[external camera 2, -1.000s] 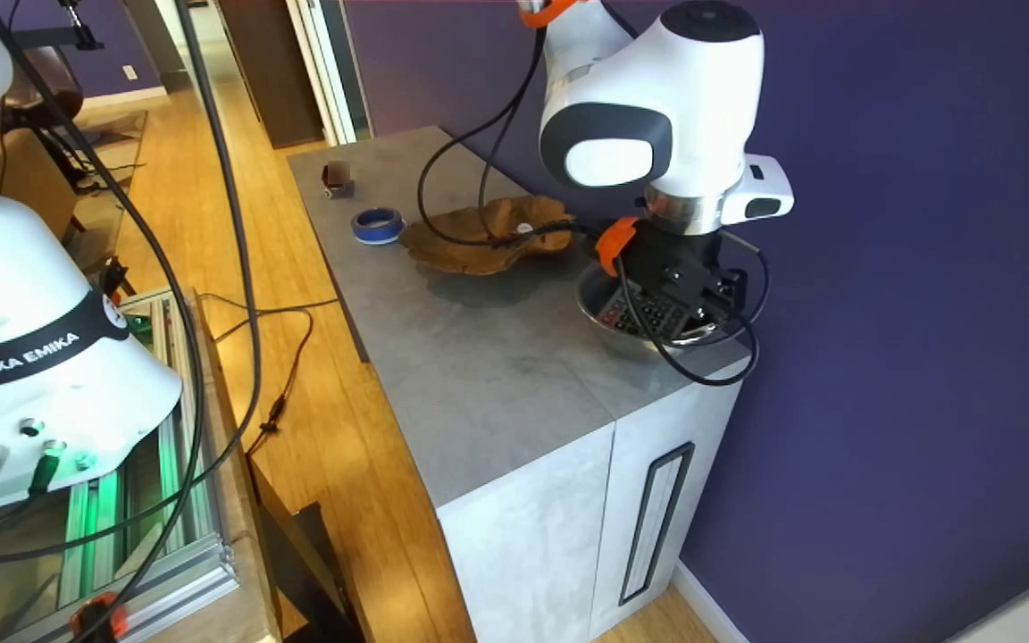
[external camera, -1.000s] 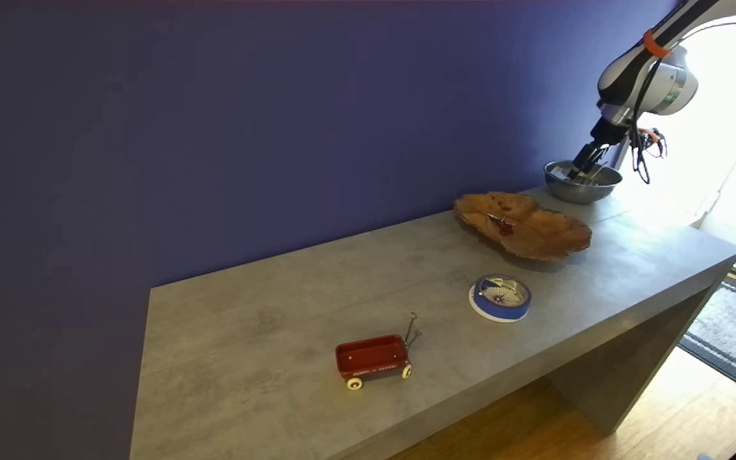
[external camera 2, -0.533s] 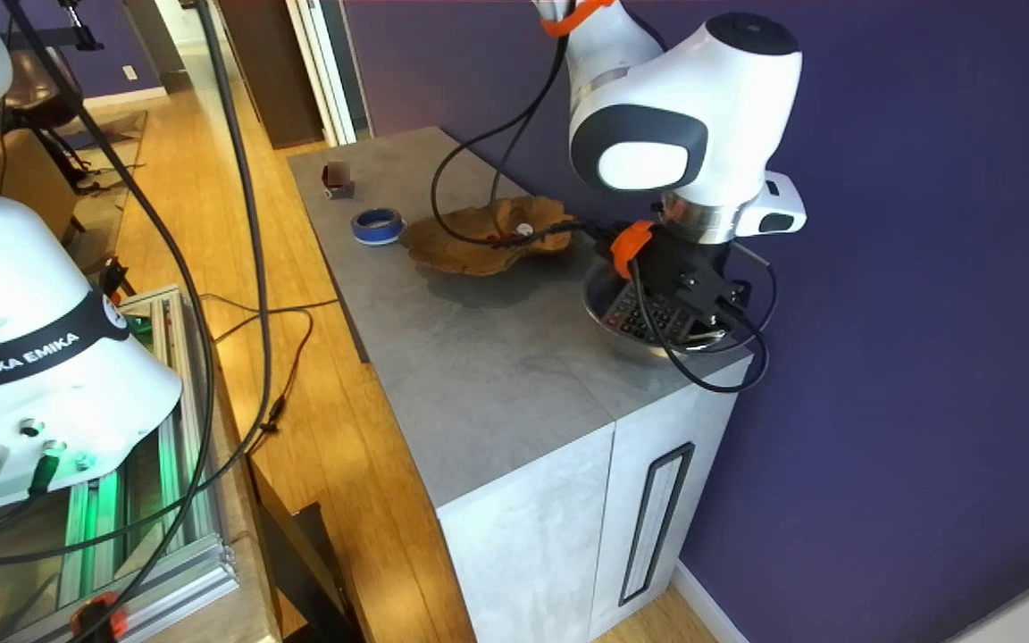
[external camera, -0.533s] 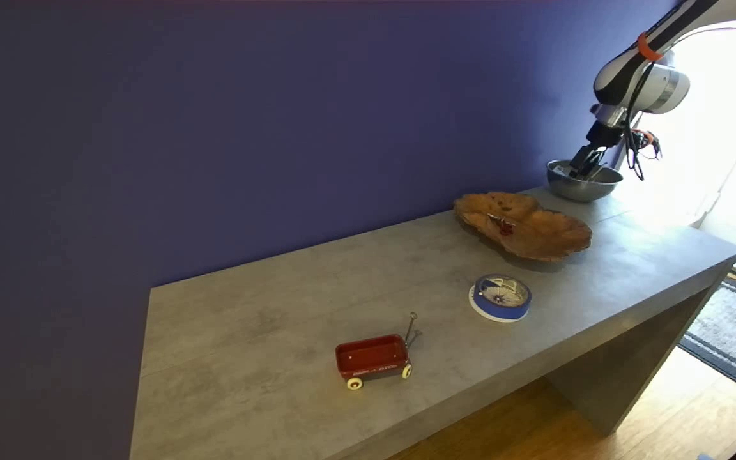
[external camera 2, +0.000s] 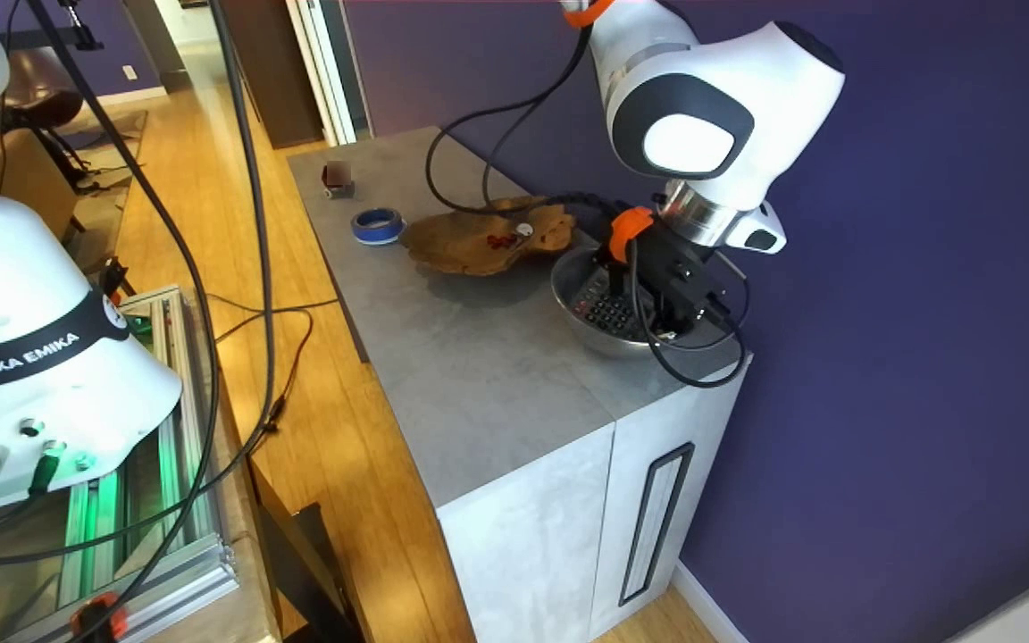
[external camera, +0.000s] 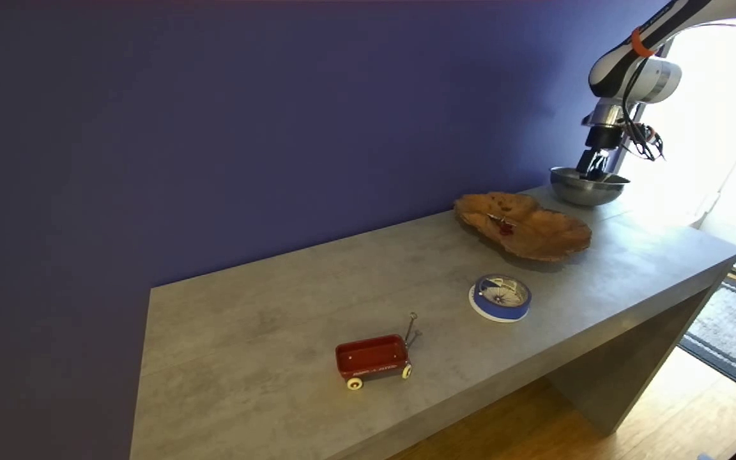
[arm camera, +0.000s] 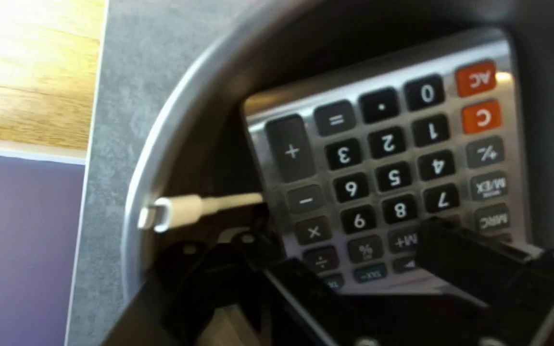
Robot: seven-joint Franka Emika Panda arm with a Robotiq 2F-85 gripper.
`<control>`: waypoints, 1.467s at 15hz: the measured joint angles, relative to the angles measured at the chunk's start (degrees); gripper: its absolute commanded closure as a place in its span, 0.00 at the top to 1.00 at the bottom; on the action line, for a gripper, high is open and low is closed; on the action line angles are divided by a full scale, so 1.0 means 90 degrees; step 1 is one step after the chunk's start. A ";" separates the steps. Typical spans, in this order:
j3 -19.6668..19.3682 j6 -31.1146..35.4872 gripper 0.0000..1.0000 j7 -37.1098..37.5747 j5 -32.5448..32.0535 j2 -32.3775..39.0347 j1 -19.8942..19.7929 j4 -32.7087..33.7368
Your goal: Pick up the calculator from the silver bowl and put it in the brown bowl
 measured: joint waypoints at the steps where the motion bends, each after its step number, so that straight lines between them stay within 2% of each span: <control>1: 0.0001 -0.0151 0.38 -0.0001 0.0011 0.0002 -0.0010 0.0056; 6: 0.0049 -0.0326 0.04 -0.0196 0.0361 -0.0062 -0.0179 0.0160; 12: 0.0117 -0.0697 0.05 -0.0793 0.1188 -0.0255 -0.0503 0.0169; 14: 0.0118 -0.0944 0.03 -0.0997 0.1427 -0.0331 -0.0594 0.0185; 22: 0.0073 -0.2105 0.04 -0.1511 0.1997 -0.0396 -0.0894 0.0427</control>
